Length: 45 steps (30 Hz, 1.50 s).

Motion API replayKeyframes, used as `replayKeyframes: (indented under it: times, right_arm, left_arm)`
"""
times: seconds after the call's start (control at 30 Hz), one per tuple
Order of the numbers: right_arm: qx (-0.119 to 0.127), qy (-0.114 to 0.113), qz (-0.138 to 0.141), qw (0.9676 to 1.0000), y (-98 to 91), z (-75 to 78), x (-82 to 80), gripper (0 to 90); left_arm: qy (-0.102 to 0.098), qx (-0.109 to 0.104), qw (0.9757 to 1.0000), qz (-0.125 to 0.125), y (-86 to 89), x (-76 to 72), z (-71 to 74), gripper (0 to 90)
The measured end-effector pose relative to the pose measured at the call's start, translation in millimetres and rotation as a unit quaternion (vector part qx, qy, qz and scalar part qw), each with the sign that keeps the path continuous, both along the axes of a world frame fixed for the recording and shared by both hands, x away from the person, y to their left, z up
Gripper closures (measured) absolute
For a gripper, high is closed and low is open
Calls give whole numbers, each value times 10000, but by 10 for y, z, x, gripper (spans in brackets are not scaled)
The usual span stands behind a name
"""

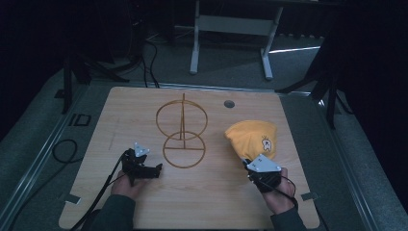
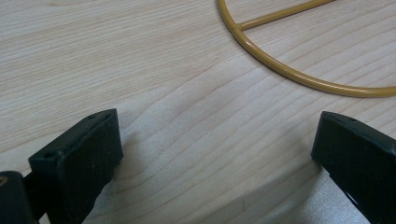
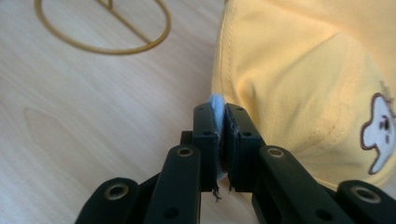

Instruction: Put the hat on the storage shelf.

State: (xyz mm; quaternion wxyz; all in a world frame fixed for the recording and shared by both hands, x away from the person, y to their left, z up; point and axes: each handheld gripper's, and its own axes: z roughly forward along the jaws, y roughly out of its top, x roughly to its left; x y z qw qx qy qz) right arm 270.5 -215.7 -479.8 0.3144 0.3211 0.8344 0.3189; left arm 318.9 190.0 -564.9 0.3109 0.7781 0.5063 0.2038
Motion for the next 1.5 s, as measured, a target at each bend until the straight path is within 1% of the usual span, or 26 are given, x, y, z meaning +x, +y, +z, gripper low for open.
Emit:
replayKeyframes:
  times: [0.27,0.5,0.83,0.93,1.03,1.1,1.2,1.23,1.27,1.3,1.33,1.4,1.47,1.5]
  right_arm:
    - [22,-203,-93,9997,-96,213,123,838]
    - [15,-310,-122,9994,-152,333,188,839]
    - [51,-498,-221,9985,-296,496,116,838]
    - [26,-598,-253,9979,-350,600,98,838]
    - [36,-712,-270,9971,-406,744,98,838]
    - [85,-695,-219,9973,-422,844,112,837]
    - [6,-677,-99,9977,-352,943,160,836]
    - [-35,-663,-44,9978,-308,959,185,835]
    - [-35,-663,-44,9978,-308,959,185,835]
    - [-73,-625,48,9980,-260,964,215,835]
    - [-167,-583,186,9980,-164,951,272,833]
    - [-253,-449,363,9980,-43,907,330,830]
    - [-355,-378,501,9974,77,855,366,824]
    - [-375,-289,584,9972,126,833,385,818]
  left_arm:
    - [5,9,10000,-6,1,0,1,18]
    - [3,9,10000,-8,2,0,1,18]
    - [3,7,10000,-7,1,0,1,18]
    - [-1,4,10000,-7,1,0,0,18]
    - [7,10,10000,-11,2,0,1,19]
    - [-4,3,10000,-7,1,0,-1,18]
    - [-5,2,10000,-4,1,1,-1,18]
    - [-5,1,10000,-4,1,1,-1,18]
    - [-5,1,10000,-4,1,1,-1,18]
    - [-6,2,10000,-4,1,1,-1,18]
    - [-6,2,10000,-4,1,1,-1,18]
    - [-6,1,10000,-3,1,1,-1,19]
    - [-6,2,10000,-4,1,1,-1,19]
    - [-6,0,10000,-4,1,1,-1,19]
